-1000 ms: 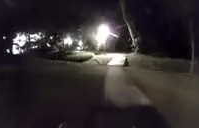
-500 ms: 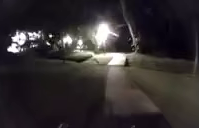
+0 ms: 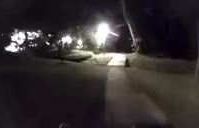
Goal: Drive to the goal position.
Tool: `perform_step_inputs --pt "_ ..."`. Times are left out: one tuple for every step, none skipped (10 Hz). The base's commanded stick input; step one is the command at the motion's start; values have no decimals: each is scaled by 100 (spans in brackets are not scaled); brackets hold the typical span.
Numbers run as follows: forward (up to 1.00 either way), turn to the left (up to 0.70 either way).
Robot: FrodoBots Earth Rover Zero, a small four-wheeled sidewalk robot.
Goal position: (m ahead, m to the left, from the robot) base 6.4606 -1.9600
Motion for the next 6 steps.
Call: perform_step_inputs --pt "45 0" --pt "45 0" --pt "45 0" --pt "45 0" --pt "45 0" --pt "45 0"
